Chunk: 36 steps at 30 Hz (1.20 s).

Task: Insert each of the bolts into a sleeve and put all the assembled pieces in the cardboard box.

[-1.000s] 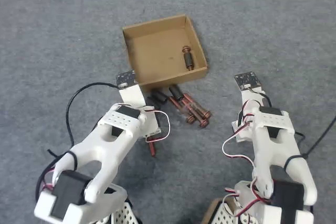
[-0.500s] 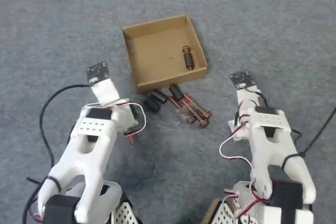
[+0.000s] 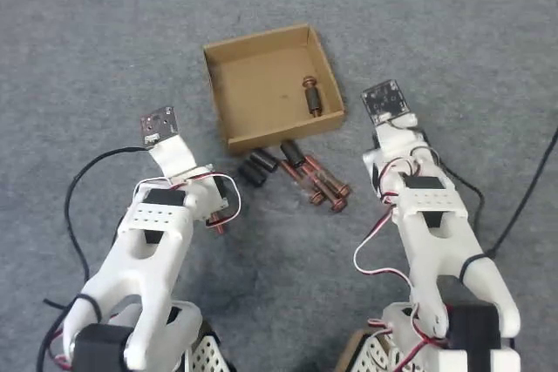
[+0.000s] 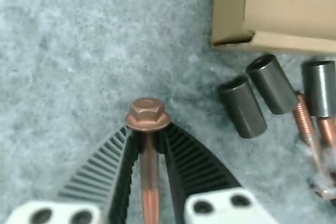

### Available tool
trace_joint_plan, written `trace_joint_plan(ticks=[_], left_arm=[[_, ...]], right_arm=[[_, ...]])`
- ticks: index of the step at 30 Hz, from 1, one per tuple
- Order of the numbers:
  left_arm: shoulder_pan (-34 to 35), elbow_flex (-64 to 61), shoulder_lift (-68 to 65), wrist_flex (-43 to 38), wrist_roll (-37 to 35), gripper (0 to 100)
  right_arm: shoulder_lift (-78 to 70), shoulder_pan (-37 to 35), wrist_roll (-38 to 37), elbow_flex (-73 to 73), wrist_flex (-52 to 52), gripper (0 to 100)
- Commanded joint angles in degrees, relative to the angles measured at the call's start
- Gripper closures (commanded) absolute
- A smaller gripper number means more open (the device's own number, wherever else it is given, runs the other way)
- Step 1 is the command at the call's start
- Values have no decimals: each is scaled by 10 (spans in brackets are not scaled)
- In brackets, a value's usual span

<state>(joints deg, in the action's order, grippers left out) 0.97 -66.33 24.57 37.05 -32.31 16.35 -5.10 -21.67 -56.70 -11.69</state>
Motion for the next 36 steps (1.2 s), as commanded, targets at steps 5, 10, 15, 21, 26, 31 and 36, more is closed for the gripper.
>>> trace_joint_plan(ticks=[5, 10, 15, 21, 26, 31, 36], left_arm=[[3, 6, 33, -15, 7, 988], [3, 6, 32, -15, 7, 988], [3, 5, 32, -16, 7, 988], [4, 5, 32, -16, 7, 988], [4, 5, 32, -17, 7, 988], [4, 5, 32, -17, 7, 988], [4, 5, 32, -17, 7, 988]], right_arm=[[22, -8, -3, 18, 175, 991], [-58, -35, 4, 4, 331, 991], [-171, -64, 96, -24, 576, 991], [-248, -119, 127, -61, 805, 991], [-255, -194, 127, -147, 954, 991], [-255, -275, 127, -223, 1008, 991], [-255, -320, 161, -302, 1072, 991]])
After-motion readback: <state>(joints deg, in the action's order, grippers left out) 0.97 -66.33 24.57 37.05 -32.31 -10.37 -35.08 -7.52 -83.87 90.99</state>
